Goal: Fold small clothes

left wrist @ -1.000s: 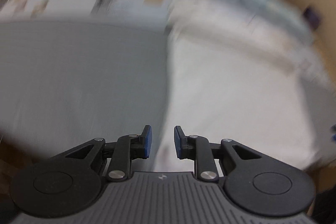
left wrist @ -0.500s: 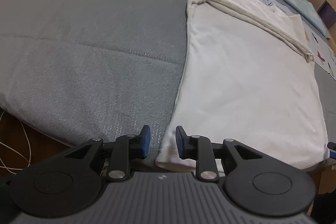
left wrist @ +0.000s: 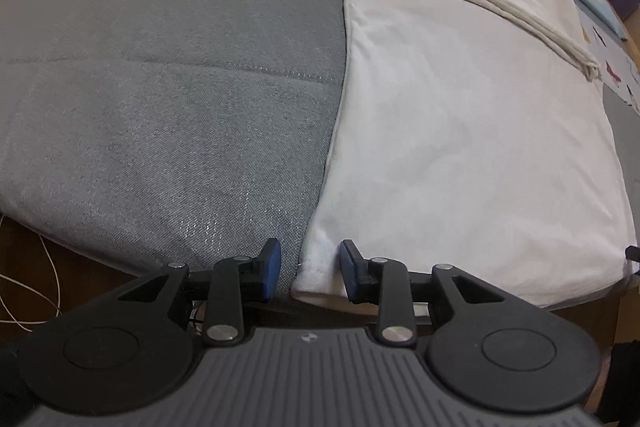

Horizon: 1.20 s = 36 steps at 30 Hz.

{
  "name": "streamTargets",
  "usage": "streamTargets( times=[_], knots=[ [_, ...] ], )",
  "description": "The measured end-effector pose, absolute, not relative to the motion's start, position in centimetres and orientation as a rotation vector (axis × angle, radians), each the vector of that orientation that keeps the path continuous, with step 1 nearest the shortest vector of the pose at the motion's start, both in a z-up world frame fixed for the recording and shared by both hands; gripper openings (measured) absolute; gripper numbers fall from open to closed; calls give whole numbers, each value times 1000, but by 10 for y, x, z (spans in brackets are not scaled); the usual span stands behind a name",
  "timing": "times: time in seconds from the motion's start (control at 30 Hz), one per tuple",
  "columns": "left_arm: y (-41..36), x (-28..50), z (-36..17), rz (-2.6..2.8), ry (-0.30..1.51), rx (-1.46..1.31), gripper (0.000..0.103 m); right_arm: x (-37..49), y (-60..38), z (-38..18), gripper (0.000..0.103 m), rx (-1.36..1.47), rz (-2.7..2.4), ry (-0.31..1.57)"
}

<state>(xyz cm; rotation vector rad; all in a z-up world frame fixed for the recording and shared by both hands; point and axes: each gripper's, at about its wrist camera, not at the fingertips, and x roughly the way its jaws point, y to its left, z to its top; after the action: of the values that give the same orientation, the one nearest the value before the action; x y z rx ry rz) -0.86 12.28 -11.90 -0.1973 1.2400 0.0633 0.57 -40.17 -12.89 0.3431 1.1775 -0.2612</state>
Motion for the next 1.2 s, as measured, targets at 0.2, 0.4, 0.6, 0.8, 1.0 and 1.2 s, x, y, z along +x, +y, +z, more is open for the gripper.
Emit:
streamTargets(
  times=[0.2,0.4,0.6,0.8,1.0,1.2],
  knots=[
    [117,-10,-118,24,1233,-181,7,5,-398,-127,17,332,-213,1170],
    [118,-13,-113,18,1218,-198,8,4,-390,-122,14,325,-140,1163],
    [113,-11,-123,18,1256,-150,12,5,-385,-125,16,285,-142,1187],
    [112,-14,-117,6,1232,-145,6,5,-384,-123,12,278,-140,1178],
    [115,-20,-82,-51,1142,-137,6,-1,-380,-103,10,286,-101,1069],
    [131,-42,-17,-146,1009,-122,5,-14,-388,-49,9,367,-17,936]
  ],
)
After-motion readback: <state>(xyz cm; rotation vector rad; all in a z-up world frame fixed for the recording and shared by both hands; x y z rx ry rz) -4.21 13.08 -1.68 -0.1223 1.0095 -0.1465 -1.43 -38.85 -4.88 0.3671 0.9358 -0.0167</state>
